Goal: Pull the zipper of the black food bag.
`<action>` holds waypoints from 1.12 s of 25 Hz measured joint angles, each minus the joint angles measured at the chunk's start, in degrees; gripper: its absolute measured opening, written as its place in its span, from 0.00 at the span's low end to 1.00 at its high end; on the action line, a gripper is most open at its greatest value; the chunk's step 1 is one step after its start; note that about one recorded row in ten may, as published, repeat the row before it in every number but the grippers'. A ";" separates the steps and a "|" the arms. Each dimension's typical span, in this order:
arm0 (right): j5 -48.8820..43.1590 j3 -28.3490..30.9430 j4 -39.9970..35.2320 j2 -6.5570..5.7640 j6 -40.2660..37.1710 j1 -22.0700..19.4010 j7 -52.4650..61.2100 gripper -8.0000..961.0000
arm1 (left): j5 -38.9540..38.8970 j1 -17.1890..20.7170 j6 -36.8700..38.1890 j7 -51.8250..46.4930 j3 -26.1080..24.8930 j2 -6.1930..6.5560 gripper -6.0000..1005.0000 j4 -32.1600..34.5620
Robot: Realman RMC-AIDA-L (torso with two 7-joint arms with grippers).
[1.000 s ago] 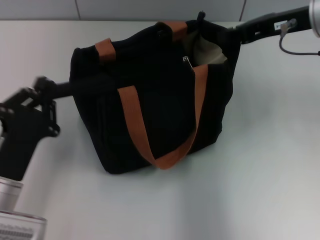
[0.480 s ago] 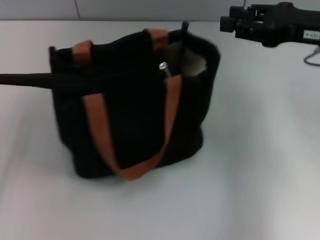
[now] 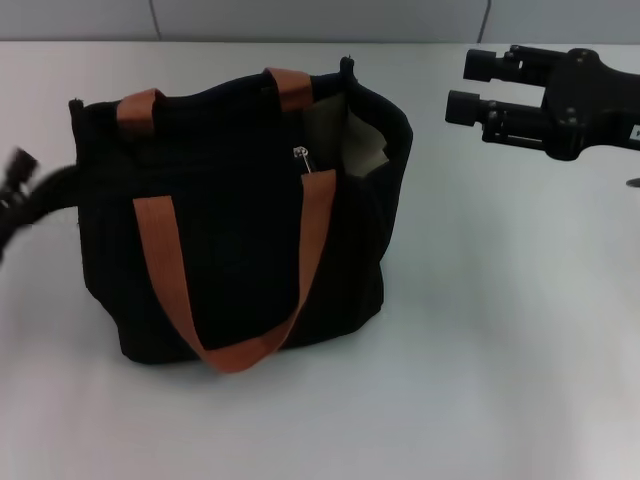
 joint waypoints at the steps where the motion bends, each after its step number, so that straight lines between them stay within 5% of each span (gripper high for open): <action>1: 0.01 0.00 0.32 -0.05 -0.31 0.00 -0.07 0.68 | 0.00 0.00 0.00 0.00 0.00 0.00 0.78 0.00; 13: -0.19 -0.12 0.51 -0.11 -3.09 -0.06 -2.27 0.69 | 0.66 6.67 2.88 -0.33 4.47 0.80 0.81 9.63; 14: -0.20 -0.24 0.64 -0.13 -4.35 -0.06 -3.58 0.69 | 0.73 7.65 6.48 -5.76 5.86 2.62 0.81 10.43; 18: -0.47 -0.74 2.94 -0.36 -11.02 0.46 -10.06 0.70 | 0.79 7.65 7.28 -8.79 8.24 3.75 0.81 10.55; 20: -0.79 -1.00 4.09 -0.33 -13.65 0.77 -12.48 0.70 | 0.67 4.40 7.47 -16.46 21.33 6.27 0.81 10.90; 24: -1.25 -2.89 6.38 -0.19 -14.23 1.22 -14.82 0.70 | 0.66 1.22 7.47 -18.40 28.04 5.82 0.81 13.13; 28: -1.64 -3.83 10.29 -0.15 -13.95 2.17 -17.60 0.73 | 0.49 -0.29 7.49 -19.09 29.34 5.11 0.81 14.70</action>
